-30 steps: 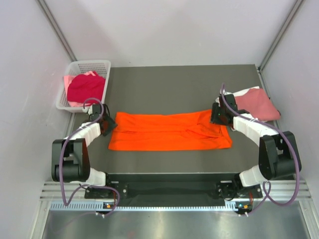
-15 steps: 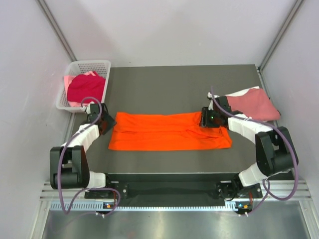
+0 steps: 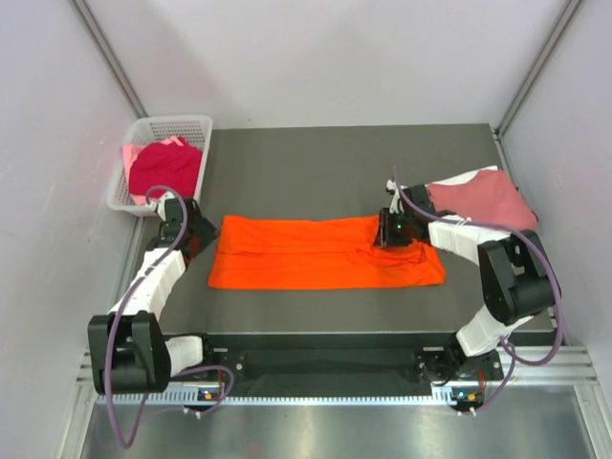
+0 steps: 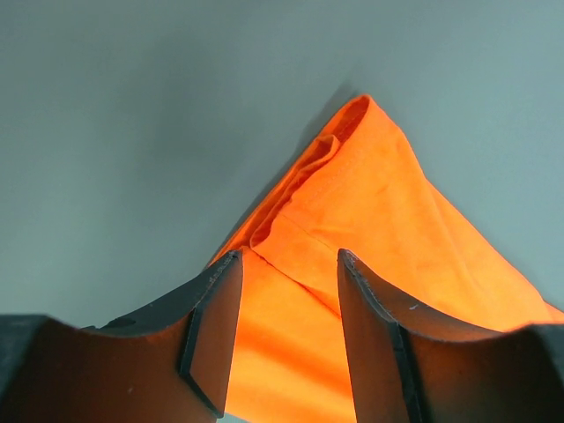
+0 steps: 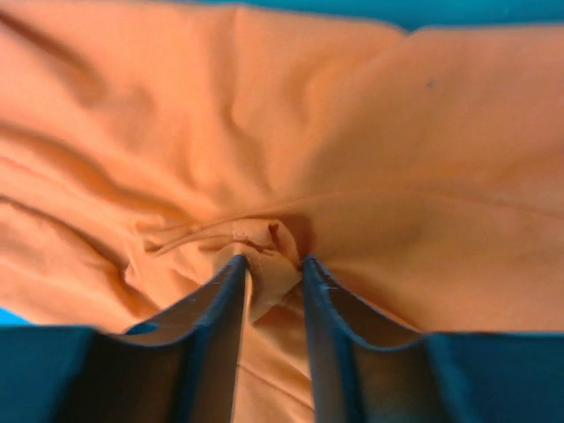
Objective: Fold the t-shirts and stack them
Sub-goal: Fold the tshirt
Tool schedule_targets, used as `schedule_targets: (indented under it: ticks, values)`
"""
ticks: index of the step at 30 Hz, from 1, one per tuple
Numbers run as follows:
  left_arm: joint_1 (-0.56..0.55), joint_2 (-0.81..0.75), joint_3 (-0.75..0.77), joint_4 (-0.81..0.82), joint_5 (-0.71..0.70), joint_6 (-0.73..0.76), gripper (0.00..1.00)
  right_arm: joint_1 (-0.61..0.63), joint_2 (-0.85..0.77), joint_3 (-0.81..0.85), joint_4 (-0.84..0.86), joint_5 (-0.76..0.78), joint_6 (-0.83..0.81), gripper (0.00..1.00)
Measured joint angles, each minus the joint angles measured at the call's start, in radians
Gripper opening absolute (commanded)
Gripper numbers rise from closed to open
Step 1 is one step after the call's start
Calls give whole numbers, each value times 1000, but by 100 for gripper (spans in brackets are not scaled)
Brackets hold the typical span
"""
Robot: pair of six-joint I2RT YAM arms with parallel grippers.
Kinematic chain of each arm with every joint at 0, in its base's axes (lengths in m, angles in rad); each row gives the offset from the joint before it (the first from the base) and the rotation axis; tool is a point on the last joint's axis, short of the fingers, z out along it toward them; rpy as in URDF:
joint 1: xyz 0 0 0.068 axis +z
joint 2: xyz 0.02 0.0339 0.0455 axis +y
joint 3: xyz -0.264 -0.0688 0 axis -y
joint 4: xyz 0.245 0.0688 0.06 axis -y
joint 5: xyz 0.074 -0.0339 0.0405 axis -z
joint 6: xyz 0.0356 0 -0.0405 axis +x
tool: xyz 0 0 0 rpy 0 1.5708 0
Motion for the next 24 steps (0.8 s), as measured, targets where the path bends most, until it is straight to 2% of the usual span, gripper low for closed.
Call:
schedule_targets:
  ticks: [1,6,8,9,11,16,20,24]
  values:
    - [0,-9,0,-6,2,1,52,2,-7,-10,7,-6,2,25]
    - [-2,-39,3,-19,29,3,52,10,-117,-108,13,-90,10,25]
    - [-9,-51,6,-30,37,5,52,20,-183,-154,13,-130,21,31]
    - [-17,-62,9,-40,38,6,52,26,-225,-183,15,-154,27,40]
    - [-30,-80,16,-55,41,6,52,36,-287,-221,4,-188,37,49]
    - [-91,-103,38,-66,41,4,53,43,-409,-274,-68,-220,51,63]
    - [-155,-102,48,-68,35,-3,53,35,-475,-257,-127,-148,58,60]
    - [-208,-97,60,-68,31,-12,53,15,-449,-169,-158,-40,70,55]
